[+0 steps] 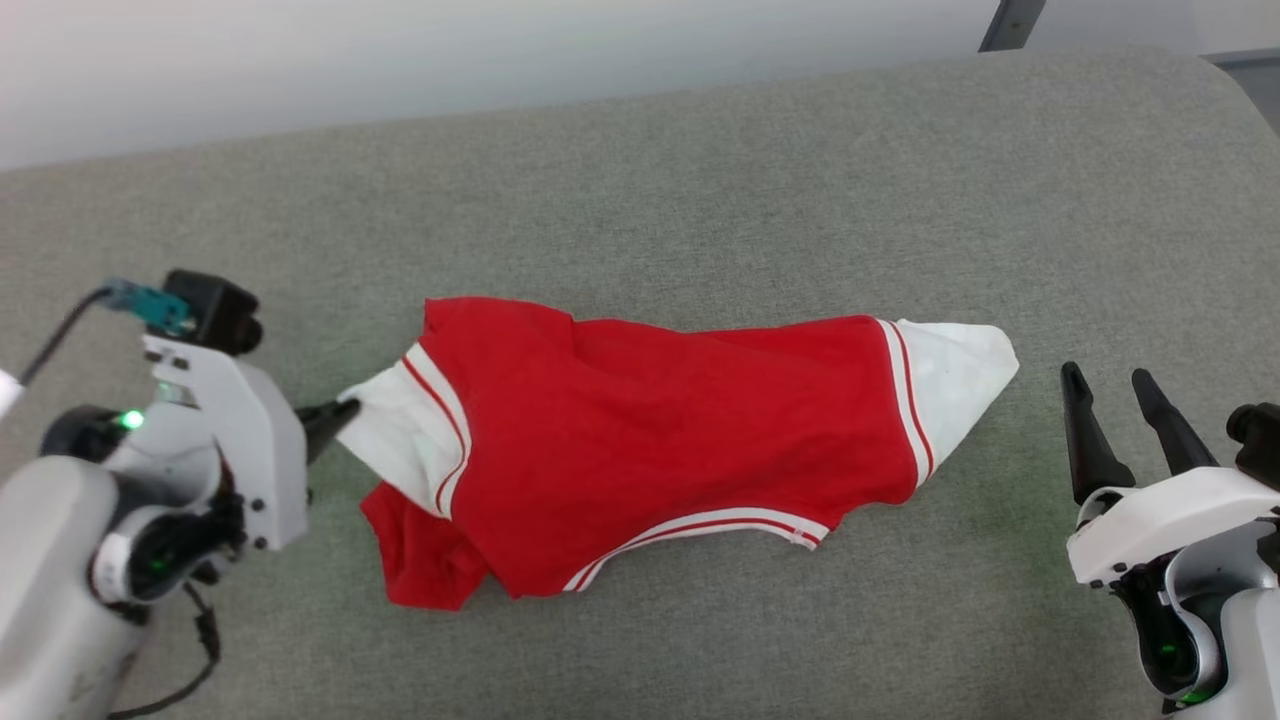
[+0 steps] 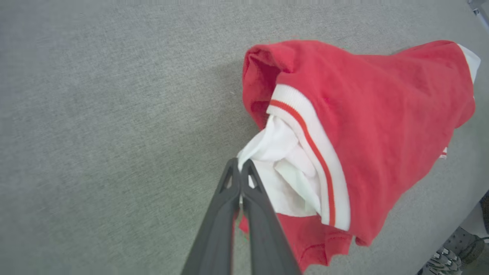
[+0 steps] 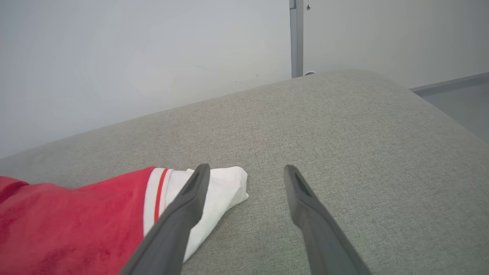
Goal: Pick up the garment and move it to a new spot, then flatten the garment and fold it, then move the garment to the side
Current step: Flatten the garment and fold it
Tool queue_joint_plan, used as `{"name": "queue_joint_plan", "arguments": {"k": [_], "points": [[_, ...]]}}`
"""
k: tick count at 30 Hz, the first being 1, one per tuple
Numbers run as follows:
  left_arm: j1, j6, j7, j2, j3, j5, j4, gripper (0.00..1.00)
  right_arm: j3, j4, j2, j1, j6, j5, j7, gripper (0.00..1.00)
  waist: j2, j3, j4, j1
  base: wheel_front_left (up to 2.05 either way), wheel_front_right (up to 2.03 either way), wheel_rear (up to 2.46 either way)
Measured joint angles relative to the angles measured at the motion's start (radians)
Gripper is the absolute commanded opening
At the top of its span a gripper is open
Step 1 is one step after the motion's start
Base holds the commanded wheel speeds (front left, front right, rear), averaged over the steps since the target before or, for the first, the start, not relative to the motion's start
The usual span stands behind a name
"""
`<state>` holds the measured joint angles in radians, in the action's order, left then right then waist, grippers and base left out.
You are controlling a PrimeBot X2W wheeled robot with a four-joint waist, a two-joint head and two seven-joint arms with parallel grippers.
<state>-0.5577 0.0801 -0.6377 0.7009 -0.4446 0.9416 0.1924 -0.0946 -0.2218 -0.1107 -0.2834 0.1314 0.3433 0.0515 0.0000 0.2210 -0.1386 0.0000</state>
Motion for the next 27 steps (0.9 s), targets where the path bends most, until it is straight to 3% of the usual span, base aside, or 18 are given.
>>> {"name": "queue_joint_plan", "arguments": {"k": [18,22,27], "points": [[0.139,-0.128,-0.065,0.266,0.125,0.007,-0.143,0.0,-0.022,-0.006,0.019,0.012,0.0,-0.007,0.016,1.0,0.0,-0.013,0.048,0.0,0.0,0.0,0.0],[0.175,-0.152,-0.066,0.285,0.131,0.0,-0.132,0.0,-0.02,-0.007,0.02,0.012,0.0,-0.007,0.019,1.0,0.0,-0.007,0.053,0.0,0.0,0.0,0.0],[0.21,-0.156,-0.052,0.269,0.129,0.016,-0.081,0.0,-0.016,-0.008,0.02,0.012,0.0,-0.007,0.019,1.0,0.0,-0.002,0.056,0.0,0.0,0.0,0.0]]}}
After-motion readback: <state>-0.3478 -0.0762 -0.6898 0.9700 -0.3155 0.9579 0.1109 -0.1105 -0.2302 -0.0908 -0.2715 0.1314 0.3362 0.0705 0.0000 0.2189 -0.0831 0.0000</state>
